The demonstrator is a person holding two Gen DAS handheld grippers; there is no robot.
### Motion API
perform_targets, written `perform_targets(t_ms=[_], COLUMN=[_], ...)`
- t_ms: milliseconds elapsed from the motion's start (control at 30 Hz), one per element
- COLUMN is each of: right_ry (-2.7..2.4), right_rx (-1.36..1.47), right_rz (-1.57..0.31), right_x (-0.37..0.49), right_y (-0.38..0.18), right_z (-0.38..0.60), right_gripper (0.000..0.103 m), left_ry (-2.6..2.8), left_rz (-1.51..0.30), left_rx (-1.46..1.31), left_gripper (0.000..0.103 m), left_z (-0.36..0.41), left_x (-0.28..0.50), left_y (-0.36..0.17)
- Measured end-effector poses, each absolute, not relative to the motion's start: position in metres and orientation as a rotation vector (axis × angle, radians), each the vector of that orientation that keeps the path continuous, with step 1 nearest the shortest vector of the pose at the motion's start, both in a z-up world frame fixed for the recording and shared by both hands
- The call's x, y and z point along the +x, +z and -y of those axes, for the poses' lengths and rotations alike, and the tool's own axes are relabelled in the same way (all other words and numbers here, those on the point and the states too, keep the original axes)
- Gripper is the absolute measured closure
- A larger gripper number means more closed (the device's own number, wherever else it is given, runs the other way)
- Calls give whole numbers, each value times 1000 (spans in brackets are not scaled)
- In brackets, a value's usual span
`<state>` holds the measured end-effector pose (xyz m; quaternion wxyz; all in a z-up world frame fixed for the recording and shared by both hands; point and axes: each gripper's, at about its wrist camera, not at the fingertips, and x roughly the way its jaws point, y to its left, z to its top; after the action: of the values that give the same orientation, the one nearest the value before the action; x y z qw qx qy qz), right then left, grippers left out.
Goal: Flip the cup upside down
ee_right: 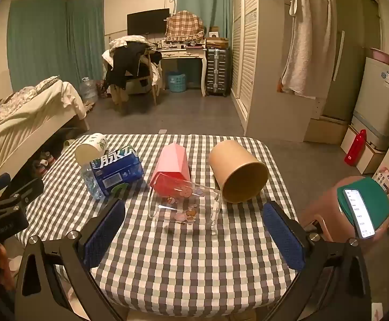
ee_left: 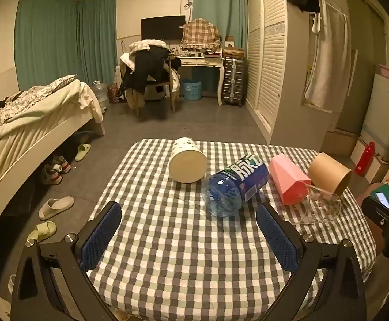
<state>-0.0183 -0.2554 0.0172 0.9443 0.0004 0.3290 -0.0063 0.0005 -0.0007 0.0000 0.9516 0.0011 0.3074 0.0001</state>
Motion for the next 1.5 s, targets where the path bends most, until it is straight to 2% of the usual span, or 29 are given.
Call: perform_targets(t_ms=[1500], right_ry=[-35], right_rx=[26], right_rz=[-698], right_x=[-15], right_y=[8], right_z=[253], right_gripper=[0], left_ry=[7], left_rz=[-633], left_rx=[6], left_gripper=[0], left_z=[-5], left_x=[3], left_y=[-10])
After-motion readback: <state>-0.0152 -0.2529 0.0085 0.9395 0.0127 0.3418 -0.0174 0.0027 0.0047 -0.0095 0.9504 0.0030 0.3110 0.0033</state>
